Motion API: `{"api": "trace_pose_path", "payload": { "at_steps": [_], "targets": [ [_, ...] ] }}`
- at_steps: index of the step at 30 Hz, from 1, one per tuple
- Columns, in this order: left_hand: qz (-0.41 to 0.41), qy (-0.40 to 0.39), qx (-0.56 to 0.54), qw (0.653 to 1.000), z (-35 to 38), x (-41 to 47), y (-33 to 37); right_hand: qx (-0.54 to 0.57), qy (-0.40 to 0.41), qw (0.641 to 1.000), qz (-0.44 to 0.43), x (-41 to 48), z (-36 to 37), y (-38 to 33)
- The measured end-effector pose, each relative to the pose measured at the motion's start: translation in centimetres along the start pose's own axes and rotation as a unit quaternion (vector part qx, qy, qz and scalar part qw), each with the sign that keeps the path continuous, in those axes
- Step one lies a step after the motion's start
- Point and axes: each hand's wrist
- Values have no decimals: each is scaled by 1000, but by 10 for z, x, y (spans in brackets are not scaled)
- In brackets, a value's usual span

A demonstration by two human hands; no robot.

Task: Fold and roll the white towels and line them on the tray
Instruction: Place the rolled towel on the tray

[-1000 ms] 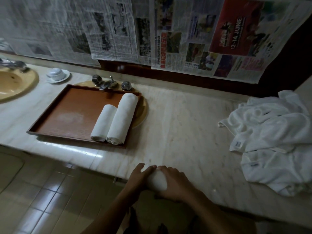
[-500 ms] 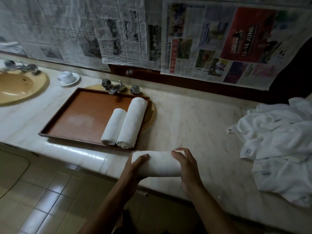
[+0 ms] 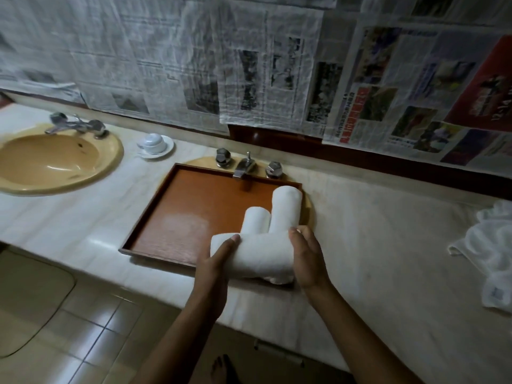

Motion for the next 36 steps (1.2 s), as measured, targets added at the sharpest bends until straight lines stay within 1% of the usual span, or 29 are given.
{"api": "trace_pose_path", "payload": {
  "at_steps": [3, 6, 10, 12, 14, 16, 18, 20, 21, 24, 26, 29, 31, 34, 36],
  "targets": [
    [43, 46, 43, 997, -27, 25, 20, -38, 33, 999, -11, 29, 42, -12],
    [89, 64, 88, 990, -51, 46, 35, -108, 9, 994, -24, 58, 74, -26],
    [54, 50, 154, 985, -78, 69, 39, -226, -53, 972, -20, 106, 109, -41],
    [28, 23, 196, 980, -92, 80, 36, -280, -84, 956, -15, 134, 123, -47],
    [0, -9, 255, 967, -103, 91, 31, -329, -132, 935, -7, 159, 135, -54],
    [-24, -41, 322, 946, -109, 101, 23, -386, -174, 906, 9, 180, 147, -56],
    [-26, -67, 379, 922, -108, 107, 17, -458, -219, 861, 27, 197, 159, -53],
    [-31, -94, 428, 899, -103, 111, 12, -521, -241, 818, 39, 208, 168, -44],
    [-38, -109, 451, 885, -101, 114, 10, -535, -238, 809, 49, 212, 172, -37],
    [-60, -133, 511, 847, -95, 124, 10, -523, -198, 826, 70, 216, 177, -20],
    [-72, -147, 524, 836, -93, 131, 14, -515, -170, 838, 60, 213, 177, -16],
    [-69, -170, 537, 823, -94, 139, 22, -484, -126, 866, 15, 198, 164, -21],
    [-64, -175, 530, 827, -96, 147, 23, -459, -68, 886, -8, 177, 142, -22],
    [-54, -183, 535, 823, -94, 160, 19, -412, 54, 909, -38, 131, 99, -12],
    [-54, -194, 541, 816, -92, 166, 16, -391, 110, 914, -13, 101, 74, 3]
  ]
}}
Point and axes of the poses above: each hand's wrist, its own x-axis towards the middle knuckle, its own z-axis out of the palm, y = z × x, and after that the axes turned 4 degrees about -y, right-handed
